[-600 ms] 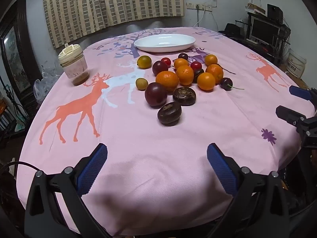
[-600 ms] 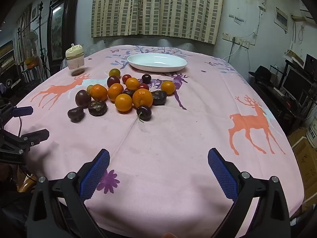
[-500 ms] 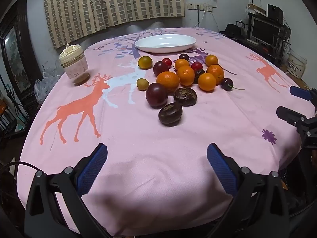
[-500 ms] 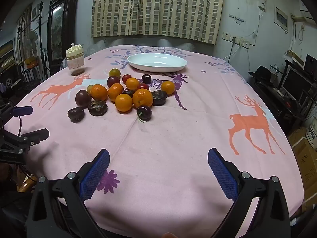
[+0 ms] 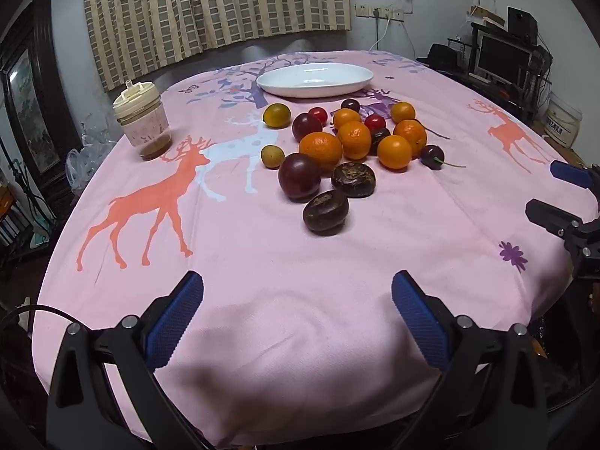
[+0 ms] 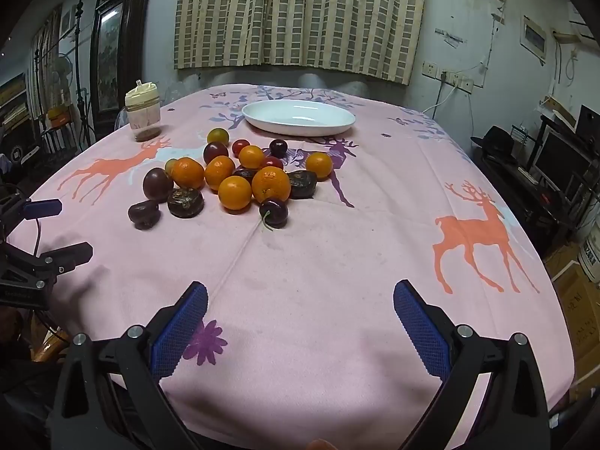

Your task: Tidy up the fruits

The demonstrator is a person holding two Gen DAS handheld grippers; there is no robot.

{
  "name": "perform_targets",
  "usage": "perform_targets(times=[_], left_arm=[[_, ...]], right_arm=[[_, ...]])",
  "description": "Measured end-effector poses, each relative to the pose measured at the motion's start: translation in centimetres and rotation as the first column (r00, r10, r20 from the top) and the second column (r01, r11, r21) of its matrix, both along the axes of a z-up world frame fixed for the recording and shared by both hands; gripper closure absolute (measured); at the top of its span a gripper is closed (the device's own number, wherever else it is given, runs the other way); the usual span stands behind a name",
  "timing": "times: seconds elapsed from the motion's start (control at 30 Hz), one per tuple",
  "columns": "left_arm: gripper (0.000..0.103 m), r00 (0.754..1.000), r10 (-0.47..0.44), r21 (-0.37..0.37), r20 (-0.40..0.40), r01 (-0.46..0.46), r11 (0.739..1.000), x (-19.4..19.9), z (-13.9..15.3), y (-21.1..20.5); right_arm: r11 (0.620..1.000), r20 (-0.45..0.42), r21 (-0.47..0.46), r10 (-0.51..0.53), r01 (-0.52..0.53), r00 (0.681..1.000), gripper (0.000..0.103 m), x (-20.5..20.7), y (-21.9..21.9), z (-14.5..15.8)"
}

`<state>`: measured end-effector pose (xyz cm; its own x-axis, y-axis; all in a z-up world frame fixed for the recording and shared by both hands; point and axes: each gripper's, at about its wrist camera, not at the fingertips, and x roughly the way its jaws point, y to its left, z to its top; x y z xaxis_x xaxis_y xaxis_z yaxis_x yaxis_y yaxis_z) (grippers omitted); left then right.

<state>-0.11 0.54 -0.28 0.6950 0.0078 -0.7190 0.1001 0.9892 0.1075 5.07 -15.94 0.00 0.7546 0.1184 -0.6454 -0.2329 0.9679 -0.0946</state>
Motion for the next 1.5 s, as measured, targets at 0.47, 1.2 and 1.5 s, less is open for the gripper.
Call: perform_targets(times=[0.47, 1.2, 1.5], left_arm=[[0.004, 1.000, 0.001, 0.005, -0.003, -0.001, 1.000, 0.09, -0.36, -0.23], [0.004, 1.000, -0.001, 0.006, -0.006, 0.001, 1.000, 0.10, -0.52, -0.24], [0.004, 1.000, -0.001, 0.008, -0.008, 0.001, 1.000, 0.02, -0.79, -0.32]], right_arm=[[1.000, -0.001, -0.003, -0.004, 0.004, 1.000, 0.003, 0.08, 0.01, -0.14], [1.000, -0.004, -0.006, -0.006, 0.006, 1.000, 0.003, 0.22, 0.03, -0.41], [1.000, -0.005, -0.007, -0.005, 0.005, 1.000, 0.003, 0.23, 0.00, -0.41]])
